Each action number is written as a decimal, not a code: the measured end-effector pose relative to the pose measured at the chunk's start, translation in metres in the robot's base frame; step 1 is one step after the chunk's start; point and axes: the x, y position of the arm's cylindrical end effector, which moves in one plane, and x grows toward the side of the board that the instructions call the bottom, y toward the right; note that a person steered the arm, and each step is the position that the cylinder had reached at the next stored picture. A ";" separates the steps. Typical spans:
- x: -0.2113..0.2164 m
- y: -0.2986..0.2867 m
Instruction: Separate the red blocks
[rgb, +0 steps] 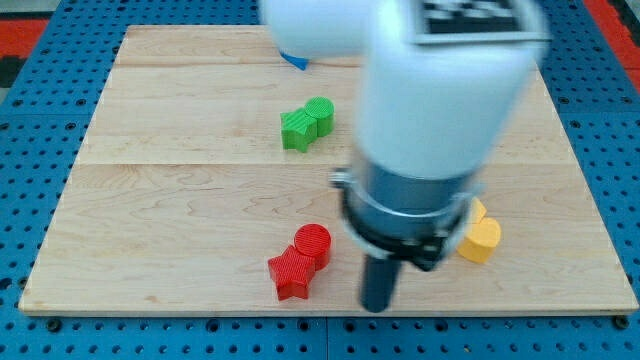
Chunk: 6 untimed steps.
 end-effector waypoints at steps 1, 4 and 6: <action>0.009 0.000; -0.005 -0.136; -0.060 -0.045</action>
